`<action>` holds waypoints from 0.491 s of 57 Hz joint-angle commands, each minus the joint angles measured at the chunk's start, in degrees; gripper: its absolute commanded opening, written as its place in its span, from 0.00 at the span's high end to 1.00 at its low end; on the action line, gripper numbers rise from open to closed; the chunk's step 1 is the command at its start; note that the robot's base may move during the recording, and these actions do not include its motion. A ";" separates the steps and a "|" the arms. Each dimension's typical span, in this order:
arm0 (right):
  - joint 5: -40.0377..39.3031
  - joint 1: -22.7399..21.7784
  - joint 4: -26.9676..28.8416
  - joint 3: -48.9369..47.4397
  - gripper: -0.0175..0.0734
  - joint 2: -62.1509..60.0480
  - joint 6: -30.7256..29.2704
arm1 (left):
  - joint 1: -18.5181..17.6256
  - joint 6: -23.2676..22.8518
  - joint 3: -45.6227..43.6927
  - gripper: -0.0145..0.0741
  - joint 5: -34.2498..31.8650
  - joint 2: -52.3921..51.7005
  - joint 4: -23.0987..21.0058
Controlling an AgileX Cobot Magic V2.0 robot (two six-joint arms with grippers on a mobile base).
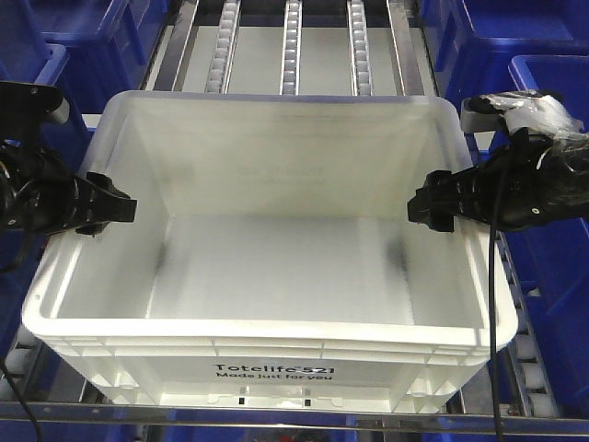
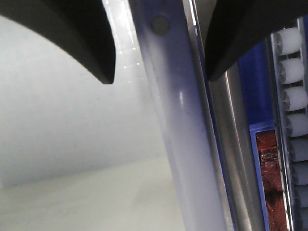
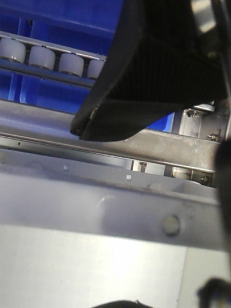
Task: Move bin from left to right shelf
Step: 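Pull the gripped tote off the roller shelf toward the robot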
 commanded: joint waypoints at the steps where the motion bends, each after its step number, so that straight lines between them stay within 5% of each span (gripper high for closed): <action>1: -3.41 -0.33 0.32 -1.81 0.16 -1.47 -0.05 | -0.33 -0.38 -1.71 0.38 -2.57 -1.06 -0.64; 28: -2.12 -0.33 0.33 -1.75 0.16 -0.17 -0.05 | -0.33 -0.38 -1.71 0.38 -2.52 -1.06 -0.64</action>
